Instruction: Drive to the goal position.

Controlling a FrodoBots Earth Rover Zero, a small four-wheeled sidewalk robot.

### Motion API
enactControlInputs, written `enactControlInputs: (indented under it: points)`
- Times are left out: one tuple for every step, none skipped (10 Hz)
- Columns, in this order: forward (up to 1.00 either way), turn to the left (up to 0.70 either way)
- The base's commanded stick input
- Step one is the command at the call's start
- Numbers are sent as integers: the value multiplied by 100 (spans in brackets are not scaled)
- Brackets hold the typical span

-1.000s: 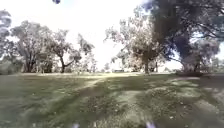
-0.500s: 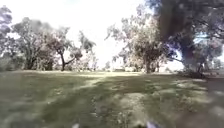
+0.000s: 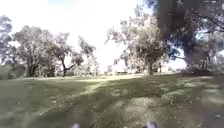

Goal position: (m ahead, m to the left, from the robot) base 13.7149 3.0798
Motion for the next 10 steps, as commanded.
enactControlInputs:
  points:
    - [70, 35]
    - [70, 35]
    - [70, 30]
    - [70, 13]
    - [70, 3]
    - [70, 2]
    - [70, 2]
    - [70, 2]
    - [70, 2]
    - [70, 2]
